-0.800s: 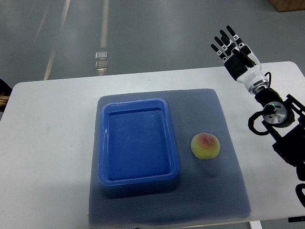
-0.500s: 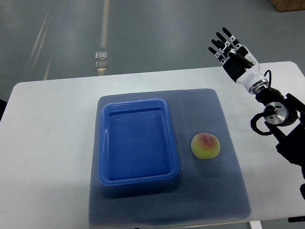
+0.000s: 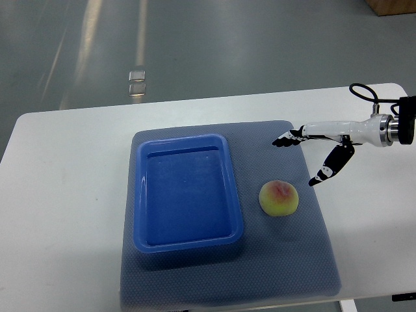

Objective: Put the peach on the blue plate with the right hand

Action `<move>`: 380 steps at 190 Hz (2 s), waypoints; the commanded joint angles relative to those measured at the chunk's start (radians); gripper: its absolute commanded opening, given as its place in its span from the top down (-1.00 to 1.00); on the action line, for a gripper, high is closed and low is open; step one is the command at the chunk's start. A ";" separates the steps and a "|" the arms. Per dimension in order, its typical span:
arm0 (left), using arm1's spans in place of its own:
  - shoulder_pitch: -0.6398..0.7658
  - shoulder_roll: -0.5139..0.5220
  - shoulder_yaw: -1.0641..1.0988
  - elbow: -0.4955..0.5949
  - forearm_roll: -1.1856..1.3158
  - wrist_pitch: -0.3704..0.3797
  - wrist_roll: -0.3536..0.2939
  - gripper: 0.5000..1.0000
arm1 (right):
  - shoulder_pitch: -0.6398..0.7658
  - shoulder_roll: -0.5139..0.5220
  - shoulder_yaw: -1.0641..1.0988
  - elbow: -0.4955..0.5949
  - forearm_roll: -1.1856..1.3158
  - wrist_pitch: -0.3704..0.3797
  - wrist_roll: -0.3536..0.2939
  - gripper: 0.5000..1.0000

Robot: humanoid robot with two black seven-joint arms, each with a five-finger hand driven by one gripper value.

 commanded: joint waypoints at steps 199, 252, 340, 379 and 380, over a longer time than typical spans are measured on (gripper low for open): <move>0.000 0.000 0.000 0.000 0.000 0.000 0.000 -1.00 | -0.203 0.109 0.012 -0.007 -0.012 -0.246 -0.075 1.00; 0.000 0.000 0.000 0.000 0.000 0.001 0.000 -1.00 | 0.008 0.053 0.007 0.021 0.097 -0.191 -0.082 1.00; 0.000 0.000 0.000 0.000 0.000 -0.002 0.000 -1.00 | 0.237 0.649 -0.278 -0.430 0.131 -0.281 -0.107 1.00; 0.000 0.000 0.000 0.000 0.000 0.000 0.000 -1.00 | 0.214 0.734 -0.324 -0.510 0.113 -0.330 -0.105 0.59; 0.000 0.000 0.000 0.000 0.000 0.000 0.000 -1.00 | 0.214 0.735 -0.324 -0.510 0.113 -0.330 -0.105 0.59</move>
